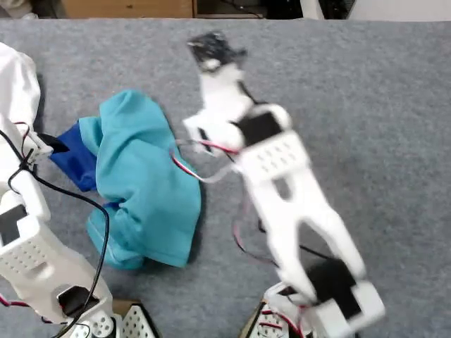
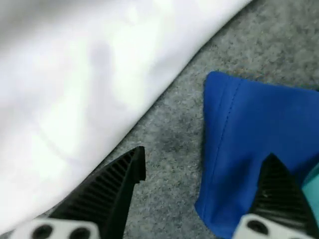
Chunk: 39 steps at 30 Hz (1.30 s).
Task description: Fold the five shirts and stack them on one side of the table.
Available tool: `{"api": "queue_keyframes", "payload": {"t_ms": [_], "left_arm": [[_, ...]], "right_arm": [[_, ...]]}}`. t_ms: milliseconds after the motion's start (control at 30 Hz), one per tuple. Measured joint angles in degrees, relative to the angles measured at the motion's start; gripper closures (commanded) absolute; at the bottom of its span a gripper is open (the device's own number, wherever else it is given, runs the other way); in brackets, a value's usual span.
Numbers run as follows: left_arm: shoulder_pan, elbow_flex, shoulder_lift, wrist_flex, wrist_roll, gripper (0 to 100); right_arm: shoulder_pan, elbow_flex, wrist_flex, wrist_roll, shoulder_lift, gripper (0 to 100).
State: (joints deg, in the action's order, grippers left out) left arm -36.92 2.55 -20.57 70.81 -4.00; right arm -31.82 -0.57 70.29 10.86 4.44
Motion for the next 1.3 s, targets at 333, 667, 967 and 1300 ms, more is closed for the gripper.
{"api": "queue_keyframes", "payload": {"t_ms": [333,667,967,1300], "left_arm": [[1.32,0.09,-1.76,0.0,0.0,64],[2.46,0.09,-6.68,-0.09,-0.09,64],[2.99,0.26,-6.77,-0.09,-0.09,64],[3.87,0.26,-6.77,-0.09,-0.09,64]], "right_arm": [[-4.84,-36.75,2.37,7.91,-35.6,81.2],[-5.36,-76.57,2.2,18.02,-73.23,81.3],[-5.36,-83.69,-3.87,23.74,-82.9,82.2],[-2.55,-83.6,-5.36,28.13,-83.43,99.3]]}}
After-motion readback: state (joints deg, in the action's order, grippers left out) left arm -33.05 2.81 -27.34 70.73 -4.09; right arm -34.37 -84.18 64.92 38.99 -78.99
